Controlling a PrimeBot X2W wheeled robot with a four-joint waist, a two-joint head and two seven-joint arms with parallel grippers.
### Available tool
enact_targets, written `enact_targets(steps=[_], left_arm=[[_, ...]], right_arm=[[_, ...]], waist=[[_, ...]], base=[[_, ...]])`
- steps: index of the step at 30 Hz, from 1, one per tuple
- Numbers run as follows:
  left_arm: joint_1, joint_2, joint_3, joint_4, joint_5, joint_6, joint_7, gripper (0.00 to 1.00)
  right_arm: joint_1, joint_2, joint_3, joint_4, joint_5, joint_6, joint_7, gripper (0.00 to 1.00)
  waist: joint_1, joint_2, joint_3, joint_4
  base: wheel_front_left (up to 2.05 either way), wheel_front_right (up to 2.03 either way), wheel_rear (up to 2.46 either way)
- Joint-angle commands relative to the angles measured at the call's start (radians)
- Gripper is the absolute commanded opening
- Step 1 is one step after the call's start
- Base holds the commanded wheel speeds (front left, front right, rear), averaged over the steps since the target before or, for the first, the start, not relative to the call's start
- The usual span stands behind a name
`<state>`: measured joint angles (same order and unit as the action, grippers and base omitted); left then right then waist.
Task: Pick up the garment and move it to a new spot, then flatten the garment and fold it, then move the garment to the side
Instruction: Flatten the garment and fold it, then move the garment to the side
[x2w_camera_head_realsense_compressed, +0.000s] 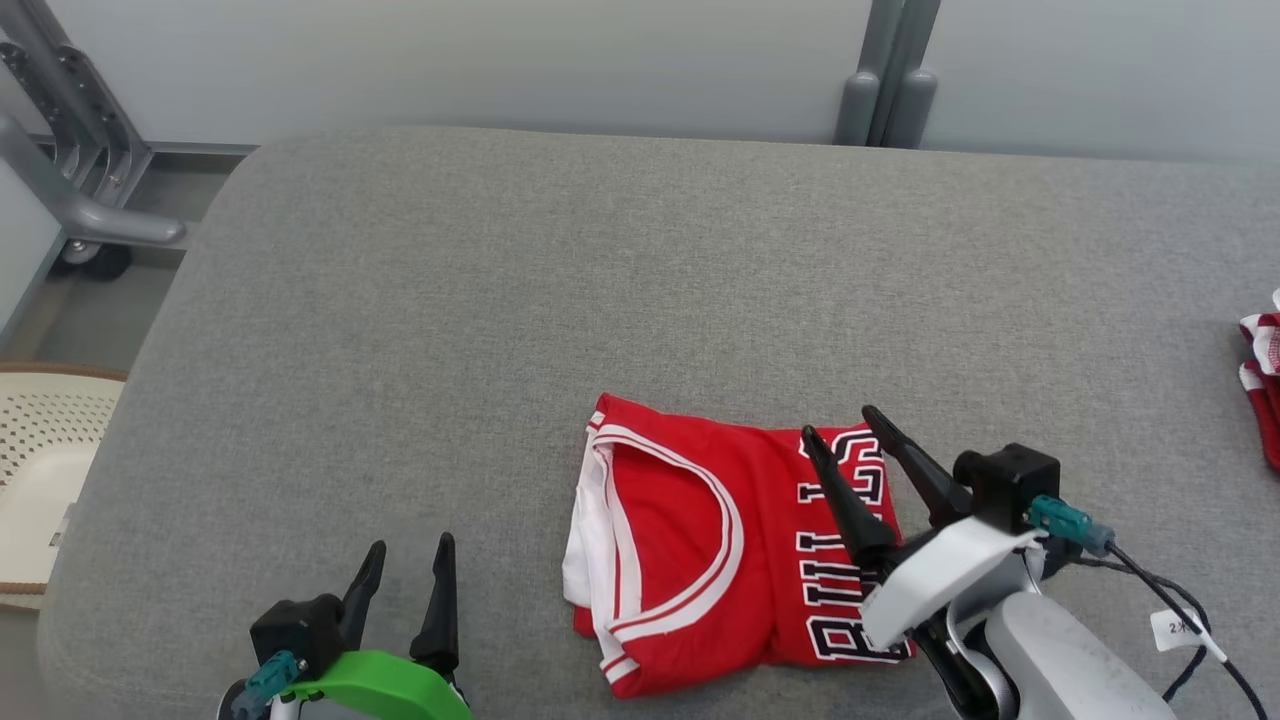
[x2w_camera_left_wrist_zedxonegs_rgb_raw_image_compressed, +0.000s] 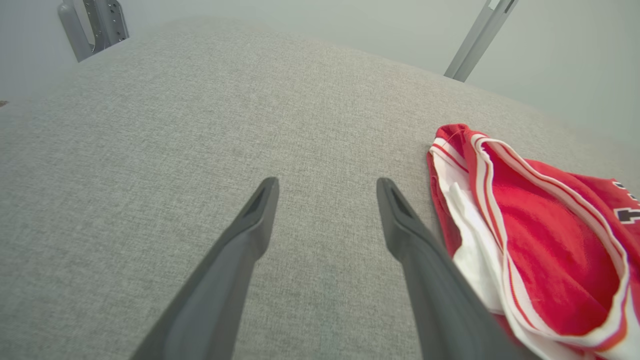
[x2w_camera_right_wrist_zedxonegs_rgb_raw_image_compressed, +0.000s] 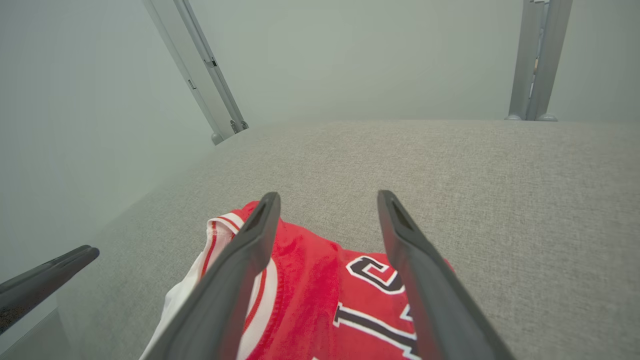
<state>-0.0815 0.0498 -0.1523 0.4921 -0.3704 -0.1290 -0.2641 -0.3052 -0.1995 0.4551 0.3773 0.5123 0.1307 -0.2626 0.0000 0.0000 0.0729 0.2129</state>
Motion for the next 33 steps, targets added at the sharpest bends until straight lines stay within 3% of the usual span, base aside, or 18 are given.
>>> enact_targets(steps=[1,8,19,27,28,29,33], left_arm=[[0.001,0.003,0.001,-0.001,-0.002,-0.002,0.001,1.00],[0.005,0.003,0.004,0.004,0.007,-0.002,0.001,1.00],[-0.013,0.003,-0.011,-0.004,0.018,-0.002,0.001,1.00],[-0.022,0.003,-0.017,0.001,0.022,-0.002,0.001,1.00],[-0.024,0.003,-0.017,0.000,0.023,-0.002,0.001,1.00],[-0.025,0.003,-0.018,0.000,0.024,-0.002,0.001,1.00],[-0.026,0.003,-0.018,-0.008,0.024,-0.002,0.001,1.00]], right_arm=[[0.028,-0.007,0.002,-0.004,-0.004,0.000,-0.002,1.00],[0.113,-0.004,-0.006,0.056,-0.016,0.000,-0.002,1.00],[0.091,0.043,-0.130,0.206,-0.068,0.000,-0.002,1.00],[0.036,0.066,-0.098,0.343,-0.038,0.000,-0.002,1.00],[0.030,0.066,-0.090,0.362,-0.031,0.000,-0.001,0.38],[0.023,0.066,-0.080,0.377,-0.022,0.000,0.000,0.00],[-0.009,0.053,-0.055,0.392,0.015,0.000,0.000,0.00]], waist=[[0.0000,0.0000,-0.007,-0.018],[0.0000,0.0000,-0.013,-0.024],[0.0000,0.0000,0.022,0.003],[0.0000,0.0000,0.031,0.030],[0.0000,0.0000,0.030,0.032],[0.0000,0.0000,0.029,0.034],[0.0000,0.0000,0.020,0.035]], base=[[0.00,0.00,0.00],[0.00,0.00,0.00],[0.00,0.00,0.00],[0.00,0.00,0.00],[0.00,0.00,0.00],[0.00,0.00,0.00],[0.00,0.00,0.00]])
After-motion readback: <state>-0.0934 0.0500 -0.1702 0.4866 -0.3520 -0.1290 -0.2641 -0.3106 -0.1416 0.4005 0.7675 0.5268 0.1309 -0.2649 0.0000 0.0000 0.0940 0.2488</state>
